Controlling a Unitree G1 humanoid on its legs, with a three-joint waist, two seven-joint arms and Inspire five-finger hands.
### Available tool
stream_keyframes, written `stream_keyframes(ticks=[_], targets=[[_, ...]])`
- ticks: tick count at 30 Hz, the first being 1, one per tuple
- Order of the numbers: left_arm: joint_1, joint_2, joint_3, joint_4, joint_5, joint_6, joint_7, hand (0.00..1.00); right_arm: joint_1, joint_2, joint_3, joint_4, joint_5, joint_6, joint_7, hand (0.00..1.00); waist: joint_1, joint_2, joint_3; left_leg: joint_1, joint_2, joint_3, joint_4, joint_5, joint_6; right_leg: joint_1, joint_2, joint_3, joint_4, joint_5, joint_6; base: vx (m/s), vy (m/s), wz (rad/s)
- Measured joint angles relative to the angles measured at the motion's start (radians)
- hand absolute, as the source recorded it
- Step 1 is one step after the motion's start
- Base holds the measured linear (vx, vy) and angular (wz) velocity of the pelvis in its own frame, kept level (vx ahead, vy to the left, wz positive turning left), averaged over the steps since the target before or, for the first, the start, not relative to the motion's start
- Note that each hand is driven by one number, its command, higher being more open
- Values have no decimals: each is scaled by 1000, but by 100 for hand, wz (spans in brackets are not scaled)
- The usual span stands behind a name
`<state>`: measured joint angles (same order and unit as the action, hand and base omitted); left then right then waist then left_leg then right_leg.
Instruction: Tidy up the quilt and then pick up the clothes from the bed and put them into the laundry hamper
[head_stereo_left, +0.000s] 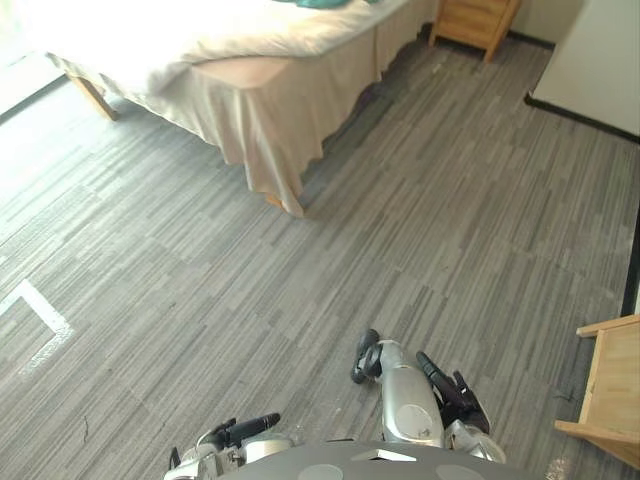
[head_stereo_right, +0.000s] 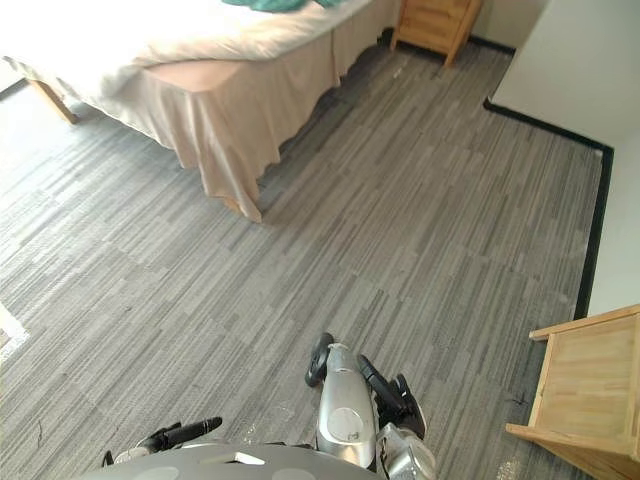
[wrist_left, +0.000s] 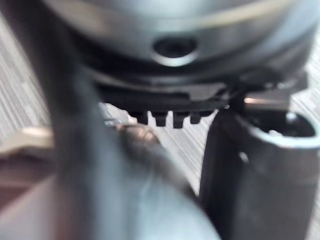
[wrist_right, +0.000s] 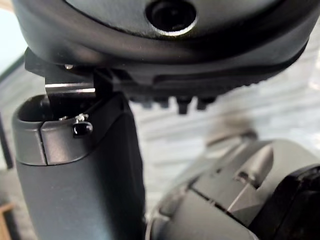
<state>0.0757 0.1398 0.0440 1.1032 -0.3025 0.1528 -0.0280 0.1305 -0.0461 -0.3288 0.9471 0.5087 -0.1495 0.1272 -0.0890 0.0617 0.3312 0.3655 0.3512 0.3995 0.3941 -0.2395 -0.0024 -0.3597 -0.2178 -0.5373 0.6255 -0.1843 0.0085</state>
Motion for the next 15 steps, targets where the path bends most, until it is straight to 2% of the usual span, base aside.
stream_keyframes(ticks=[1,2,3,4,5,6,8,9,11,12,13,14,15], targets=[[8,6,-4,-16,0,-24,-3,100,19,-1,-18,-15,-35,-29,2,100,-11,-15,-14,-50,17,-56,112,47,-17,-50,-54,109,195,-94,-55,488,-392,29],[18,12,7,-22,-1,-35,-5,100,33,-4,-14,-18,-60,-44,4,100,-12,-42,-16,-58,14,-76,157,59,-39,-41,-52,160,196,-134,-77,465,-320,-17],[30,-19,14,-18,-6,-47,1,100,-3,-58,8,1,-120,-46,3,100,2,30,-39,-105,34,-174,293,57,-101,-29,49,179,177,-156,-63,417,-234,-81],[24,-58,39,-19,-23,-49,-5,100,-28,-82,28,15,-168,-46,19,100,7,64,-51,-176,6,-271,417,14,-168,21,123,182,85,-139,-57,424,-210,-94],[23,-62,49,-21,-23,-51,-13,100,-34,-78,32,20,-189,-46,26,100,7,63,-50,-197,-13,-294,450,-9,-182,67,152,182,26,-120,-68,464,-176,-62],[28,-57,50,-32,-22,-66,-32,100,-31,-76,49,37,-191,-45,40,100,9,49,-48,-220,-59,-311,459,-44,-169,174,198,187,-112,-78,-82,439,-220,-33],[51,-42,50,-85,-20,-78,-48,100,-19,-72,69,58,-214,-41,60,100,16,15,-58,-276,-151,-305,371,-89,-138,308,235,212,-292,-26,-86,419,-256,-38],[53,-38,51,-106,-17,-84,-47,100,-19,-72,82,57,-230,-40,65,100,30,3,-55,-331,-216,-300,286,-114,-113,368,245,236,-378,-1,-89,318,-197,-51],[53,-41,58,-133,-18,-85,-47,100,-19,-80,85,58,-228,-35,65,100,59,6,-52,-471,-309,-298,171,-114,-87,440,259,283,-456,8,-95,302,-124,-60],[53,-43,61,-141,-20,-89,-50,100,-18,-82,87,59,-228,-34,64,100,64,7,-50,-509,-326,-293,136,-95,-82,463,262,293,-469,7,-97,318,-47,-65],[60,-46,63,-160,-24,-92,-54,100,-14,-87,108,59,-227,-32,62,100,71,11,-49,-567,-342,-275,48,-36,-88,514,271,316,-493,2,-102,396,17,-72],[65,-54,70,-171,-23,-98,-53,100,-6,-90,129,58,-227,-33,63,100,79,22,-43,-595,-334,-250,-60,43,-99,570,290,349,-519,-13,-96,333,24,-77],[63,-58,71,-171,-23,-102,-52,100,-5,-96,133,58,-226,-33,66,100,80,28,-41,-605,-324,-231,-107,76,-102,599,300,367,-530,-22,-96,439,124,-88]])
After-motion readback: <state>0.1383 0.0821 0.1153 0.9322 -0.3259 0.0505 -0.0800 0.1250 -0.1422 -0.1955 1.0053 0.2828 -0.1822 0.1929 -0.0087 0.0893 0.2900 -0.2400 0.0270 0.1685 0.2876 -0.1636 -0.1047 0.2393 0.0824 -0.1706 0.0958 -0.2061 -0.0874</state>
